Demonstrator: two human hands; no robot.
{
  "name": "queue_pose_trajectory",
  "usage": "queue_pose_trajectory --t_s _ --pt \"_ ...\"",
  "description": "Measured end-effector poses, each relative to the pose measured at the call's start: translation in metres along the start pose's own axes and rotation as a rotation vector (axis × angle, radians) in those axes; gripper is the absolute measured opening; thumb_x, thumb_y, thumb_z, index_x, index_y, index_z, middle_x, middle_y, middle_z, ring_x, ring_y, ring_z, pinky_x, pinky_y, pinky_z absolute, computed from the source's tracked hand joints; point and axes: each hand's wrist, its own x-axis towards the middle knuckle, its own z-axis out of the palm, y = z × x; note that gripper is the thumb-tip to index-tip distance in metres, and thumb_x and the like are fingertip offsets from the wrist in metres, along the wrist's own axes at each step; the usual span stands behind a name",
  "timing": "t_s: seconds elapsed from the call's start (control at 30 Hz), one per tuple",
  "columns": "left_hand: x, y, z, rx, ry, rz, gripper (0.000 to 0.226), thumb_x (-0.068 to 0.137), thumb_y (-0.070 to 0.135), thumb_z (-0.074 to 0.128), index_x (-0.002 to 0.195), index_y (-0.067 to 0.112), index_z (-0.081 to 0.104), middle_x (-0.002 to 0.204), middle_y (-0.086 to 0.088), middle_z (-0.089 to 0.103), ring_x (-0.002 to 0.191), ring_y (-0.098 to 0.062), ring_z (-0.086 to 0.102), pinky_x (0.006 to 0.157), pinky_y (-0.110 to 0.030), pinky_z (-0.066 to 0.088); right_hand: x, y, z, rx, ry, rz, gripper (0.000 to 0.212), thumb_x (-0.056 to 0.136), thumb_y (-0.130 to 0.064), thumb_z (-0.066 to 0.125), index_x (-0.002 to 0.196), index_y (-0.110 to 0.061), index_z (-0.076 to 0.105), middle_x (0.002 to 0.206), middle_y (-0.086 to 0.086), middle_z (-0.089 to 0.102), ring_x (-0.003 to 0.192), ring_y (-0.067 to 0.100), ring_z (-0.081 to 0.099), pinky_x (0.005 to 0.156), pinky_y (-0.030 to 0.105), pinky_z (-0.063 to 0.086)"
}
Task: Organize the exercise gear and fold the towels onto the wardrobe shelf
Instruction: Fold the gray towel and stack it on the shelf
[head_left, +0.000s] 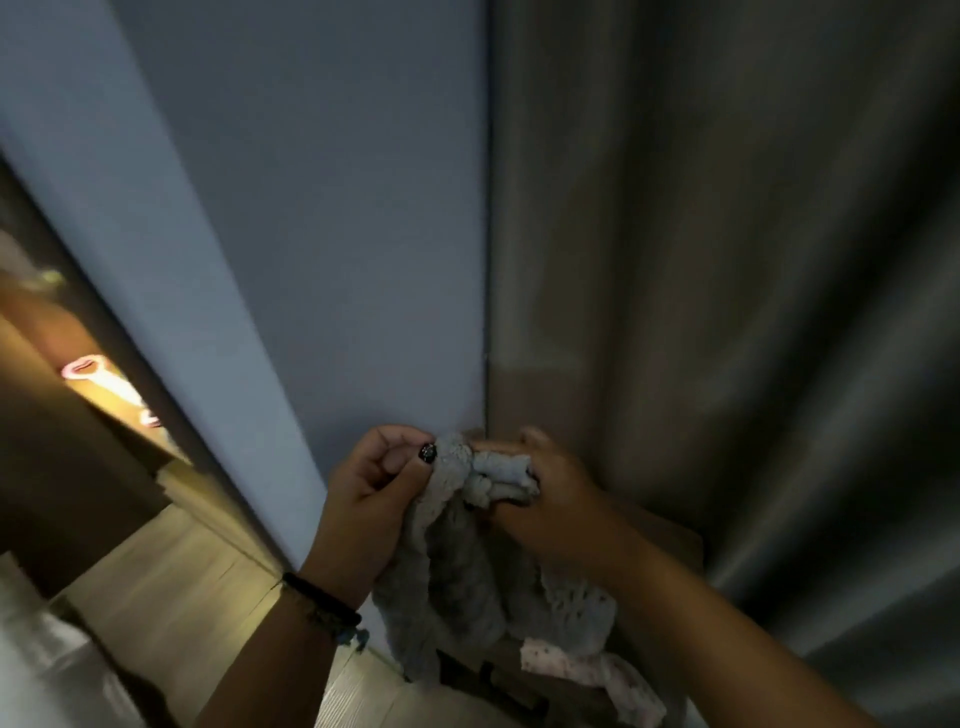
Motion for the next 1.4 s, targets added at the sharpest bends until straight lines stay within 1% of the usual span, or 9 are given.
queue_pose_trajectory --t_s 0.13,0.3,0.37,0.43,0.6,0.73,0.97,1.23,1.4 --pt "-0.019 0.01 -0.047 -0.026 0.057 -0.071 0.014 0.086 -0.001 0.06 0.087 0.012 0.065 0.085 -0.02 0.065 0.076 -0.026 0.062 0.065 -0.031 0.053 0.017 -0.02 0.037 0.111 -0.073 0.008 0.049 0.079 -0.02 0.063 0.12 -0.046 0.059 0.103 -0.009 0.056 0.099 0.008 0.061 0.09 0.026 0.049" --pt "-0.045 0.015 -0.101 -0.016 0.125 -0.088 0.017 0.09 -0.009 0.048 0.095 0.001 0.06 0.075 -0.007 0.071 0.071 -0.018 0.067 0.062 -0.024 0.055 0.034 -0.04 0.088 0.077 -0.251 -0.055 0.019 0.081 -0.014 0.067 0.099 -0.018 0.069 0.087 -0.017 0.055 0.085 -0.009 0.056 0.073 0.006 0.041" --pt "-0.053 0.013 -0.124 0.025 0.148 -0.081 0.01 0.088 0.004 0.059 0.097 0.003 0.062 0.084 -0.009 0.07 0.081 -0.022 0.067 0.067 -0.025 0.056 0.04 -0.053 0.107 0.093 -0.262 -0.037 0.011 0.076 -0.023 0.062 0.086 -0.027 0.061 0.082 -0.016 0.054 0.081 -0.008 0.056 0.07 0.007 0.04" --pt "-0.058 0.011 -0.146 0.132 0.143 -0.048 0.03 0.077 0.026 0.072 0.098 0.007 0.064 0.092 -0.009 0.068 0.087 -0.022 0.066 0.071 -0.025 0.055 0.048 -0.063 0.125 0.104 -0.259 -0.002 0.011 0.071 -0.037 0.056 0.079 -0.035 0.049 0.079 -0.018 0.053 0.079 -0.006 0.056 0.07 0.011 0.041" --pt "-0.06 0.004 -0.19 0.607 0.192 -0.024 0.035 0.064 0.048 0.069 0.095 0.033 0.061 0.092 0.009 0.066 0.081 -0.011 0.064 0.071 -0.035 0.057 0.071 -0.085 0.16 0.062 -0.352 0.035 0.038 0.083 -0.035 0.065 0.112 -0.014 0.052 0.104 -0.006 0.06 0.097 0.01 0.059 0.085 0.025 0.046" --pt "-0.052 -0.004 -0.227 0.612 0.265 -0.009 0.027 0.069 0.046 0.061 0.095 0.039 0.062 0.093 0.012 0.067 0.081 -0.011 0.065 0.071 -0.042 0.058 0.096 -0.094 0.187 0.027 -0.394 0.029 0.013 0.089 -0.027 0.062 0.098 -0.017 0.061 0.097 -0.005 0.063 0.089 0.005 0.061 0.078 0.018 0.046" --pt "-0.024 -0.017 -0.3 0.567 0.468 0.062 0.023 0.077 0.042 0.054 0.095 0.031 0.063 0.096 0.019 0.066 0.091 -0.001 0.061 0.075 -0.019 0.048 0.149 -0.104 0.23 0.063 -0.346 0.113 0.017 0.087 -0.023 0.065 0.102 -0.016 0.066 0.095 -0.005 0.065 0.088 0.008 0.061 0.079 0.019 0.047" --pt "0.027 -0.051 -0.377 0.566 0.626 -0.022 0.031 0.09 0.008 0.061 0.109 0.032 0.052 0.1 0.028 0.054 0.093 0.006 0.053 0.078 -0.021 0.046 0.222 -0.109 0.29 0.006 -0.382 0.175 0.018 0.08 -0.022 0.07 0.085 -0.032 0.056 0.084 -0.015 0.06 0.079 -0.003 0.057 0.063 0.007 0.039" --pt "0.057 -0.044 -0.413 0.463 0.74 -0.034 0.029 0.094 0.008 0.054 0.091 0.036 0.054 0.092 0.019 0.056 0.087 0.005 0.051 0.072 -0.016 0.039 0.25 -0.106 0.327 -0.163 -0.402 0.143 0.021 0.081 -0.019 0.068 0.093 -0.029 0.054 0.09 -0.006 0.063 0.085 0.013 0.06 0.071 0.023 0.045"
